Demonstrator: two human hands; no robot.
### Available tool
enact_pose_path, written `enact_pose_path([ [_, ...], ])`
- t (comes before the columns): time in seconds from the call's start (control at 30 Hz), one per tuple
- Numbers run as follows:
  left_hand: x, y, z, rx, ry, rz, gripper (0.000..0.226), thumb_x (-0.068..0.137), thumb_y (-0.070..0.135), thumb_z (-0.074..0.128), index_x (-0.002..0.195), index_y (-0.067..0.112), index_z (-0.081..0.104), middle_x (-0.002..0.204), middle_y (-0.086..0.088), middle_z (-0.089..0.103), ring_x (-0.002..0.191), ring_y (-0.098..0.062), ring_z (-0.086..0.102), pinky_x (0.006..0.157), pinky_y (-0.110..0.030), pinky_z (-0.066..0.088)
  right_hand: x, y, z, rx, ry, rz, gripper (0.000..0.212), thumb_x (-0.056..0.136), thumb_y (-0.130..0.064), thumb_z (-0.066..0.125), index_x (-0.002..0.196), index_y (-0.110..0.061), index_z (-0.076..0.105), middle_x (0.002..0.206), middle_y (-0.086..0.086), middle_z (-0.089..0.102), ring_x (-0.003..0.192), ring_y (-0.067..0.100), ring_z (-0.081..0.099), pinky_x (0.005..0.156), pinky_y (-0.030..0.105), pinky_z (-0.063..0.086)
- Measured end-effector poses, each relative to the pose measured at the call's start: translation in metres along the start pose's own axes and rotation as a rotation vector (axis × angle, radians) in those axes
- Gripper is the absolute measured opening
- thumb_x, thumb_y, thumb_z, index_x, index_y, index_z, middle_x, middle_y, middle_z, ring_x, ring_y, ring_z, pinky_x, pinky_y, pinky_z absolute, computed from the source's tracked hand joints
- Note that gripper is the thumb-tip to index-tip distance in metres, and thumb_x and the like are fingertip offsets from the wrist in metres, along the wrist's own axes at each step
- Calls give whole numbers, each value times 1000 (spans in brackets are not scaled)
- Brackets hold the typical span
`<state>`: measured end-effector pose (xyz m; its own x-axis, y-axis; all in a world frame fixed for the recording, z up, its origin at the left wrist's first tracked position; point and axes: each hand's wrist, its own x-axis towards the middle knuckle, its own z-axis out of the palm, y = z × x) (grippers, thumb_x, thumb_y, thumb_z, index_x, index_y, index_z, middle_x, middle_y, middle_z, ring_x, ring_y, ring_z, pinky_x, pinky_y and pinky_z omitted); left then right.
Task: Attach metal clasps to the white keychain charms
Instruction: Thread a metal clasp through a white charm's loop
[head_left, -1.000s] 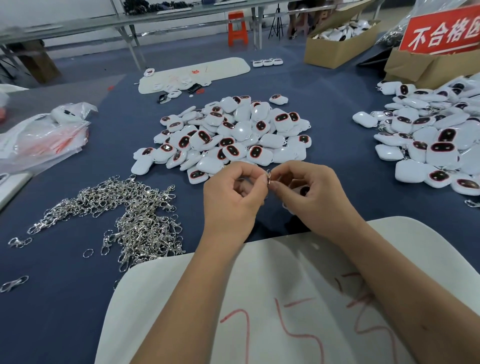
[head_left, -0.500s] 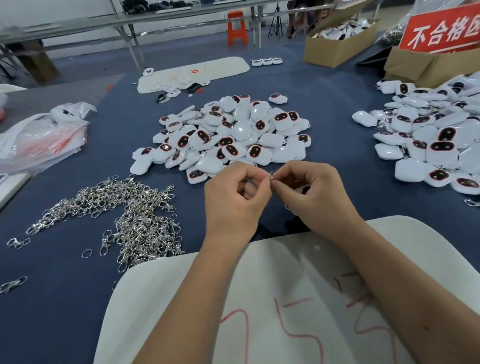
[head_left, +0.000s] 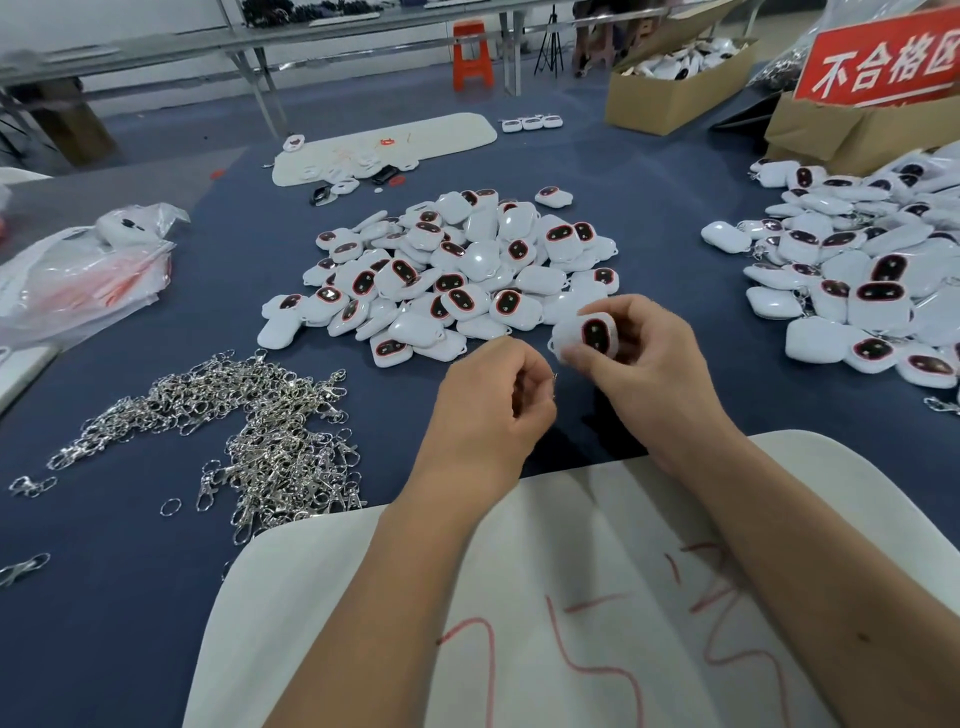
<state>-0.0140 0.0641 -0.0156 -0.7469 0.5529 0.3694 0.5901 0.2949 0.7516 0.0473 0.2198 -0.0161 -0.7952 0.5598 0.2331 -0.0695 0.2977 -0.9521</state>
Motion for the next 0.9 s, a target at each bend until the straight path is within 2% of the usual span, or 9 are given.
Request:
enact_pose_path([
  [0.07,0,0,0,41,-28,18,16,86,6,66,82,21,63,79,10,63,69,-11,57,61,-25,48,2,0,0,6,-2,4,9,91,-20,79,95,-26,73,81,-8,73,68,0,61,67,17,51],
  [0.13,0,0,0,70,-48,28,14,88,8,65,84,21,63,80,9,63,70,-12,57,64,-33,50,3,2,1,19,-14,27,8,95,-22,73,102,-27,74,74,-14,69,66,2,59,68,24,50],
  [0.2,0,0,1,77,-54,31,13,90,8,64,87,21,64,80,8,62,70,-11,57,66,-37,51,2,3,3,2,-14,30,14,96,-23,71,109,-29,73,75,-17,70,65,2,59,68,24,50],
  [0.27,0,0,1,67,-60,27,12,91,9,64,88,21,64,80,8,63,71,-13,58,67,-40,52,1,3,4,-56,-8,16,10,95,-24,71,104,-28,74,79,-15,72,68,1,63,68,20,52],
  [0.4,-1,2,1,59,-79,24,14,92,9,62,88,22,64,82,7,63,73,-14,60,69,-41,53,0,1,3,-105,12,7,12,93,-19,70,98,-27,77,77,-11,72,66,0,61,64,14,50],
  [0.57,0,2,-1,63,-40,-3,13,92,9,63,86,21,64,80,10,62,73,-10,58,63,-27,48,-3,-2,3,-158,-5,-39,16,92,-15,69,100,-25,78,72,-5,69,59,2,54,58,14,47],
  [0.7,-1,4,-1,61,-95,-12,14,93,8,61,88,21,63,83,8,64,75,-12,59,68,-36,52,-5,-5,2,-154,88,-79,16,93,-15,68,104,-21,78,78,-6,71,66,2,60,65,14,48],
  [0.9,-2,7,-2,53,-108,-18,14,93,8,60,88,20,63,83,8,63,75,-13,59,70,-42,52,-6,-8,3,-172,49,-89,19,92,-12,70,107,-20,79,80,-7,73,69,0,62,68,9,46],
])
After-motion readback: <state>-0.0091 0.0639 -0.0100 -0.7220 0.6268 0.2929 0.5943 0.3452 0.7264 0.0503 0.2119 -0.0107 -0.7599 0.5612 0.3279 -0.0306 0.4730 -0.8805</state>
